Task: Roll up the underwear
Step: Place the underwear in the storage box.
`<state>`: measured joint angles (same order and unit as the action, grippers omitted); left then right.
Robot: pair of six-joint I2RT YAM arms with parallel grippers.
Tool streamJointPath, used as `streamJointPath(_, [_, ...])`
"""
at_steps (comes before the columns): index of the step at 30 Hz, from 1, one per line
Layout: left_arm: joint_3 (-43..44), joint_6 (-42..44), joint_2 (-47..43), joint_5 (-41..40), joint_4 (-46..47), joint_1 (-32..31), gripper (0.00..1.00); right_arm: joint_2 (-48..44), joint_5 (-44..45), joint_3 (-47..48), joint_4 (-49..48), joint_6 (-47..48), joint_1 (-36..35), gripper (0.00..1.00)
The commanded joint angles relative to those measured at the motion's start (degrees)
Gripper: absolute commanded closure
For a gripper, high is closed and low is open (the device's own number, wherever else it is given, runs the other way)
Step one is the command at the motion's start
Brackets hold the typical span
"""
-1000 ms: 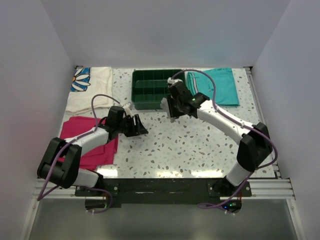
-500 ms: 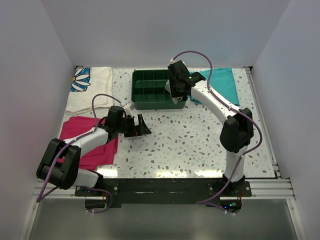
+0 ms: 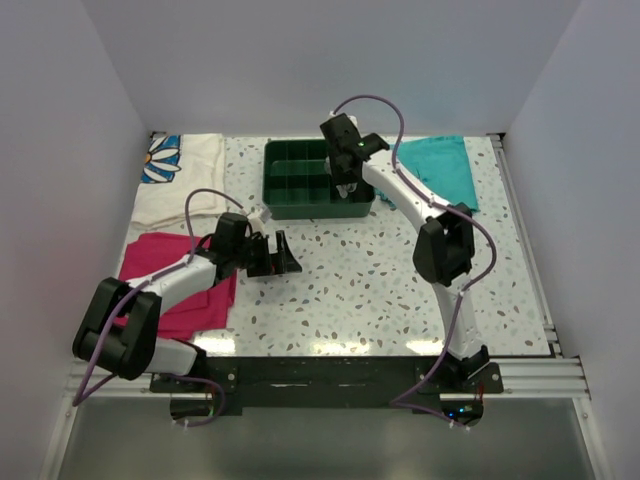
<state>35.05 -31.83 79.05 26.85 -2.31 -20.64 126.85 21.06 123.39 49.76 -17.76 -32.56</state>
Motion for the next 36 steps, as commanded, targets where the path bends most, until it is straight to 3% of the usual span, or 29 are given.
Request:
streamJointPath(1, [2.4, 1.5, -0.4, 1.6, 0.2, 0.3, 0.00, 1.0, 5.5, 5.0, 2.4, 0.4, 0.0, 1.00])
streamJointPath(24, [2.5, 1.5, 2.1, 3.1, 0.7, 0.3, 0.00, 10.0, 3.1, 8.8, 4.4, -0.8, -0.6, 1.00])
streamJointPath(36, [2.5, 1.5, 3.0, 3.3, 0.9, 0.3, 0.00, 10.2, 2.2, 9.1, 2.3, 2.8, -3.2, 1.00])
